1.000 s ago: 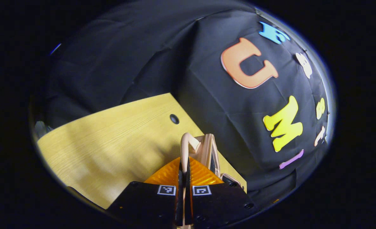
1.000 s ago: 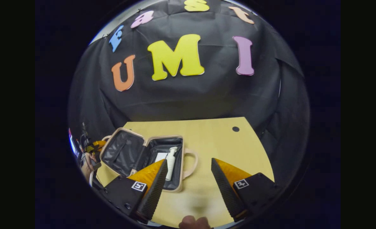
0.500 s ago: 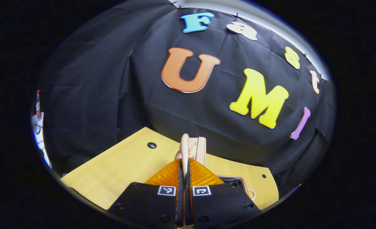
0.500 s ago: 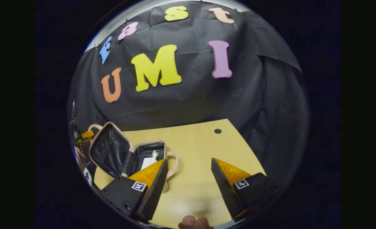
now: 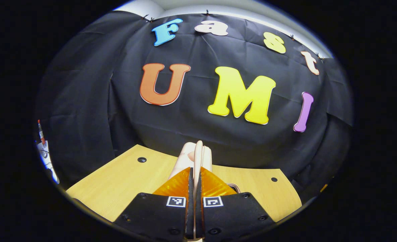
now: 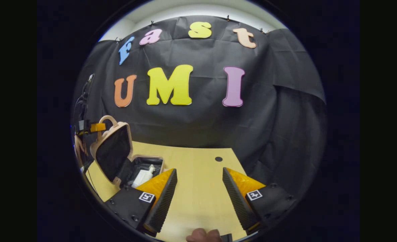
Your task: First open the suitcase, pack the skin care products into it, and then close the suitcase.
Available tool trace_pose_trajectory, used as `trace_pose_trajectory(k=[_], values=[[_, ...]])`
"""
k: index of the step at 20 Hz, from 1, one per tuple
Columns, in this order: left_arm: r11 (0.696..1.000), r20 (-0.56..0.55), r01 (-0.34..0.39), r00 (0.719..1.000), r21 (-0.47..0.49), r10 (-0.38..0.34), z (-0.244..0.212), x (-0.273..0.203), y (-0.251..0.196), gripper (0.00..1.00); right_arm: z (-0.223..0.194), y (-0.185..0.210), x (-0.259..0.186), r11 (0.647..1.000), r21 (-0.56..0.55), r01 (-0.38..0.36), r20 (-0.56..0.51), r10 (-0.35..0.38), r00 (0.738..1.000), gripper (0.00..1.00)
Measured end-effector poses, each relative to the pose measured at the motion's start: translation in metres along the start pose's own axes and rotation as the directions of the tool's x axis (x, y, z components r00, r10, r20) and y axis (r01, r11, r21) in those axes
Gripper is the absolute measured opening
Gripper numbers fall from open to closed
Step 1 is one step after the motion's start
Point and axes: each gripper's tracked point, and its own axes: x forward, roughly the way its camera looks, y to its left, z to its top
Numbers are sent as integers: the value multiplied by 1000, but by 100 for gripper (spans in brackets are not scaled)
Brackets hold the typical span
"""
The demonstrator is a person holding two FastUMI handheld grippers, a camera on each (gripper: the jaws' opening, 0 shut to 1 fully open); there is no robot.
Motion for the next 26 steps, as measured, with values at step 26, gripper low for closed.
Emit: trace_pose_trajectory(k=[26], values=[[932,-332,128,943,340,-9,-232,50,-194,6,-61,-191,-12,971,10,239,-127,-236,963,78]])
